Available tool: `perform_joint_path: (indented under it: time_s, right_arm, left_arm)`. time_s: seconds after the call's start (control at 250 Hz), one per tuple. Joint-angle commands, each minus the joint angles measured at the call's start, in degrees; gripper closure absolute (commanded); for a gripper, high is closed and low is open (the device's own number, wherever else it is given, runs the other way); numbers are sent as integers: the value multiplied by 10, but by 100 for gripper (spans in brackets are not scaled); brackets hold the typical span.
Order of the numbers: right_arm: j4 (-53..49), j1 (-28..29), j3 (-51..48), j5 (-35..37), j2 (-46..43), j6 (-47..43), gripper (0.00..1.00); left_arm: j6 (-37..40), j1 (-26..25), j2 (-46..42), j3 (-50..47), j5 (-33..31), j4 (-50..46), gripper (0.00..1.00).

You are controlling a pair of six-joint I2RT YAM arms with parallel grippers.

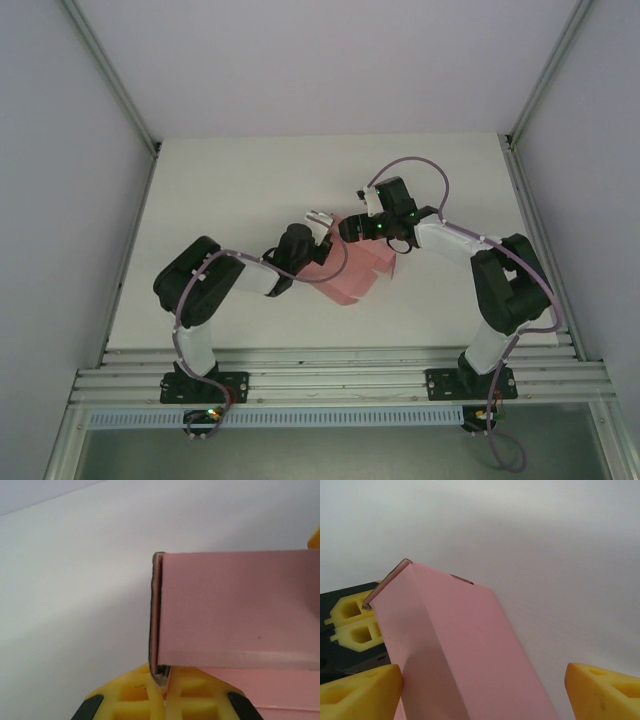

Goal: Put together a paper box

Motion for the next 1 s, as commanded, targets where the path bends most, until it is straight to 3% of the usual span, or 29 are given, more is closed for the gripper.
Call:
perform_joint_path:
  time_s: [0.0, 0.156, 0.208, 0.407, 0.583, 0.847, 0.994]
  right_arm:
    - [-33, 3, -4, -3, 14, -5, 15]
    - [-41, -1, 5, 19, 4, -4, 11]
    - [-46, -4, 11, 34, -14, -4, 0]
    - [-46, -29, -4, 144, -147, -11, 0]
    - [-84, -45, -43, 186, -233, -41, 0]
    - [-110, -53, -90, 191, -249, -31, 0]
    - [-71, -61, -99, 184, -228, -22, 0]
  left_arm:
    - [4, 3, 16, 19, -29, 31, 100]
    - [10, -13, 8, 19, -89, 48, 100]
    - [11, -19, -4, 19, -107, 43, 100]
    - [-4, -48, -66, 21, -237, -9, 100]
    - [-16, -65, -109, 28, -291, -93, 100]
    - [-53, -68, -166, 12, -304, -138, 100]
    - [-48, -69, -182, -6, -257, -115, 100]
